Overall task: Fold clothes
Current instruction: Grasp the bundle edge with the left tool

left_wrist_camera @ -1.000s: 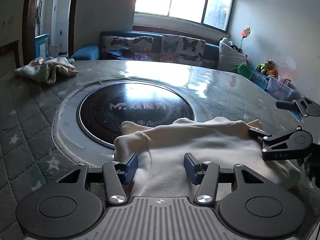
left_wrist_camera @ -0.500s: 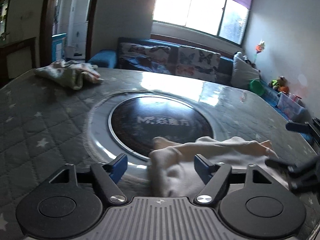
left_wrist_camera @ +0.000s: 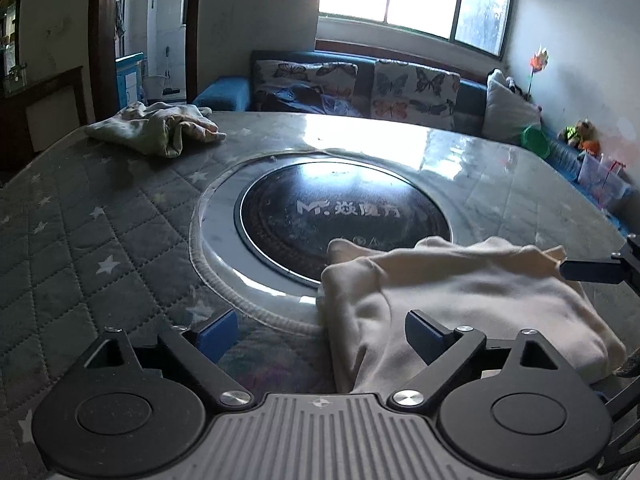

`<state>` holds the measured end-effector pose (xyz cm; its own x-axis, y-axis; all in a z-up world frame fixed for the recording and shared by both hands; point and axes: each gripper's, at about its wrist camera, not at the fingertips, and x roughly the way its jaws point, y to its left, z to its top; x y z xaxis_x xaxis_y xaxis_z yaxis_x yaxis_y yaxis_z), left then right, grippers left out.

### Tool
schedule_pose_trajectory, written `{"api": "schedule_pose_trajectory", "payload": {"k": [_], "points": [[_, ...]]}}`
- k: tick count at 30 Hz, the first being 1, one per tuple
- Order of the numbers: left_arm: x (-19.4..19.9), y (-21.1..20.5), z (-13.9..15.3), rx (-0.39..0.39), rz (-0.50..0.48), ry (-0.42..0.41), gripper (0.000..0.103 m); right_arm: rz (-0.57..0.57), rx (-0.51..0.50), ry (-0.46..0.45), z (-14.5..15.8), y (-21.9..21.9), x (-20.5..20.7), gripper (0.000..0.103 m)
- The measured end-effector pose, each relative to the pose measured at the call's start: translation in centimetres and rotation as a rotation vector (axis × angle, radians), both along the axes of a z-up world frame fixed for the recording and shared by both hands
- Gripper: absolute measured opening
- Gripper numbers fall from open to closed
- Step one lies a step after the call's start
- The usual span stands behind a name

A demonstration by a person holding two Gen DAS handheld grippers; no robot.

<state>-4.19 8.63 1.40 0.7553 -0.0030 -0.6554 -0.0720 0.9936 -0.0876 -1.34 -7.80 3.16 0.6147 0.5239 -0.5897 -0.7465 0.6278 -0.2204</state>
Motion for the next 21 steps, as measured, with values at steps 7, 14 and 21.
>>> {"api": "schedule_pose_trajectory", "payload": {"k": [7,14,21], "points": [[-0.3,0.8,0.5,-0.003,0.032,0.003,0.096,0.079,-0.016,0.002,0.2,1.9,-1.6,0.091],[-0.5,2.4,0.8,-0.030,0.082,0.013,0.098,0.169,-0.051,0.004,0.0,4.5,-3.0,0.078],[-0.6,3.7,0.9,-0.087,0.115,0.020,0.098,0.239,-0.093,-0.002,-0.7,7.0,-3.8,0.058]]}}
